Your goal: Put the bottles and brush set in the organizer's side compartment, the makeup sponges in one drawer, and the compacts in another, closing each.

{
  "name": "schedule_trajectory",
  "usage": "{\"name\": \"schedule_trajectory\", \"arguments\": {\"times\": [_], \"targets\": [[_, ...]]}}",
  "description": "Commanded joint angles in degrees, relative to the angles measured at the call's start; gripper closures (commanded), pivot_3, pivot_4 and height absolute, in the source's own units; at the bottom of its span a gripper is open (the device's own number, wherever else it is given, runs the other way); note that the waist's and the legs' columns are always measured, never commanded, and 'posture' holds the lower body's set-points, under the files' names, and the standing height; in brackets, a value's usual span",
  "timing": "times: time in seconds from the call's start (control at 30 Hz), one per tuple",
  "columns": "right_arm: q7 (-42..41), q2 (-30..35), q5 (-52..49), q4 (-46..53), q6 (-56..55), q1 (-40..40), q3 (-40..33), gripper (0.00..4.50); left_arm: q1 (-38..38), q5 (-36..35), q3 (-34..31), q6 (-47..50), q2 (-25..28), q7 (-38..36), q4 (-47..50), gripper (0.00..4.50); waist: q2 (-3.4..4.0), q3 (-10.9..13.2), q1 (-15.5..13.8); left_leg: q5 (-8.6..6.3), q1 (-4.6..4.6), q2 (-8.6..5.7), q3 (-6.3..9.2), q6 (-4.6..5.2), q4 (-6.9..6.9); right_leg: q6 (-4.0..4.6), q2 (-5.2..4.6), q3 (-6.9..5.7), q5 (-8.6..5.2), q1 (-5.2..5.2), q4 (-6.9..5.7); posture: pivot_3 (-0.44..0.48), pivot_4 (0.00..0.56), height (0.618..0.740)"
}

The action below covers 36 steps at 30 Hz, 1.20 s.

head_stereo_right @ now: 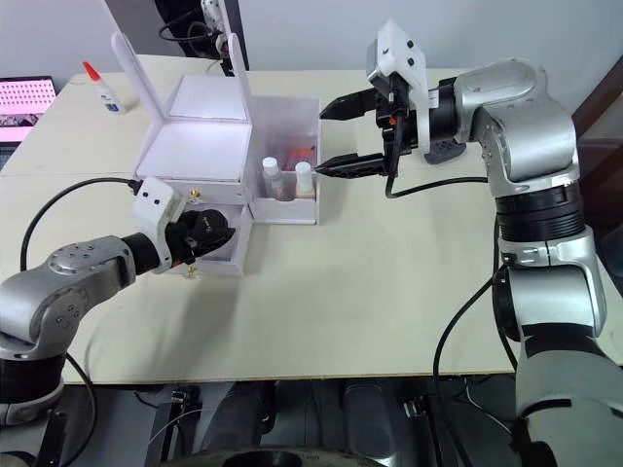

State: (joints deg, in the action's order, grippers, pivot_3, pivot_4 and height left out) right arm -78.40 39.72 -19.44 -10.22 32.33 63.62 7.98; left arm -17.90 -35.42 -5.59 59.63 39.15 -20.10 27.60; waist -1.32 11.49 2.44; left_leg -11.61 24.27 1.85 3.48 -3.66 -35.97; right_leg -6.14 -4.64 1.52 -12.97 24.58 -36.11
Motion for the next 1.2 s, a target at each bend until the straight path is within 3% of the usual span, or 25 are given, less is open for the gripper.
{"name": "schedule_trajectory", "arguments": {"times": [0.03, 0.2, 0.27, 0.33, 0.57, 0.7, 0.83, 1.0, 1.17, 1.2], "targets": [[0.7, 0.7, -1.2, 1.8, -0.2, 0.8, -2.3, 0.00, -1.0, 0.8, -0.7, -0.1, -0.3, 0.3, 1.4, 1.80, 0.00, 0.0, 0.0, 0.00, 0.00, 0.00, 0.00, 0.00, 0.00, 0.00, 0.00, 0.00, 0.00, 0.00, 0.00, 0.000, 0.150, 0.740], [1.0, 0.4, -1.2, 1.4, -0.6, 0.9, -2.3, 0.00, -1.2, 1.8, -2.0, 0.8, -2.1, 3.1, 1.0, 1.80, 0.00, 0.0, 0.0, 0.00, 0.00, 0.00, 0.00, 0.00, -0.01, 0.00, 0.00, 0.00, 0.00, 0.00, 0.00, 0.000, 0.150, 0.740], [1.1, 0.4, -1.2, 1.3, -0.7, 0.9, -2.3, 0.00, -1.0, 1.6, -2.7, 1.3, -2.5, 3.4, 1.4, 0.78, 0.00, 0.0, -0.1, 0.00, 0.01, 0.00, 0.00, 0.00, -0.02, 0.00, 0.00, 0.00, 0.00, 0.00, 0.00, 0.000, 0.150, 0.740], [1.2, 0.2, -1.2, 1.1, -0.8, 1.0, -2.1, 0.00, -0.7, 1.2, -3.1, 1.7, -2.7, 3.4, 2.1, 0.04, 0.00, 0.0, 0.0, 0.00, 0.01, 0.00, 0.00, 0.00, -0.02, 0.00, 0.00, 0.00, 0.00, 0.00, 0.00, 0.000, 0.150, 0.740], [0.6, -0.3, -1.1, 0.0, -1.1, 1.7, -1.7, 0.00, -0.5, -2.3, -7.9, 6.1, -3.5, 4.3, 7.0, 0.04, 0.00, 0.0, 0.0, 0.00, 0.01, 0.00, 0.00, 0.00, -0.02, 0.00, 0.00, 0.00, 0.00, 0.00, 0.00, 0.000, 0.150, 0.740], [-0.7, -0.6, -0.9, -1.4, -2.0, 2.2, -1.3, 0.00, 2.7, -8.0, -15.1, 8.9, -2.9, 2.9, 13.7, 0.04, 0.00, 0.0, 0.1, 0.00, 0.01, 0.00, 0.00, 0.00, -0.02, 0.00, 0.00, 0.00, 0.00, 0.00, 0.00, 0.000, 0.150, 0.740], [-3.5, -0.7, -1.5, -3.0, -2.7, 2.8, -1.1, 0.00, 9.5, -15.0, -24.6, 7.0, -2.8, -0.1, 19.8, 0.04, 0.00, 0.0, 0.2, 0.00, 0.00, 0.00, 0.00, 0.00, 0.00, 0.01, 0.00, 0.00, -0.01, 0.00, 0.01, 0.000, 0.150, 0.740], [-7.5, -1.0, -2.8, -3.7, -3.6, 3.0, -1.0, 0.00, 23.9, -19.3, -35.6, 2.9, -7.3, 0.4, 22.1, 0.04, 0.00, 0.0, 0.1, 0.00, -0.03, 0.01, -0.01, 0.00, -0.01, 0.03, -0.01, 0.00, -0.02, -0.01, 0.02, 0.000, 0.150, 0.740], [-8.6, -2.2, -2.8, -3.9, -4.2, 2.5, -0.1, 0.00, 43.9, -9.8, -35.7, -12.1, -15.8, -5.7, 22.3, 0.04, -0.01, 0.0, 0.2, -0.01, -0.02, 0.01, -0.05, -0.02, -0.04, 0.06, -0.04, 0.01, -0.02, -0.03, 0.10, 0.000, 0.150, 0.740], [-8.8, -2.4, -2.9, -3.8, -3.7, 2.5, 0.0, 0.00, 47.5, -8.0, -35.0, -15.7, -17.5, -8.1, 21.2, 0.28, -0.04, 0.0, 0.2, -0.02, -0.02, 0.01, -0.06, -0.02, -0.04, 0.07, -0.04, 0.01, -0.02, -0.03, 0.12, 0.000, 0.150, 0.740]]}}
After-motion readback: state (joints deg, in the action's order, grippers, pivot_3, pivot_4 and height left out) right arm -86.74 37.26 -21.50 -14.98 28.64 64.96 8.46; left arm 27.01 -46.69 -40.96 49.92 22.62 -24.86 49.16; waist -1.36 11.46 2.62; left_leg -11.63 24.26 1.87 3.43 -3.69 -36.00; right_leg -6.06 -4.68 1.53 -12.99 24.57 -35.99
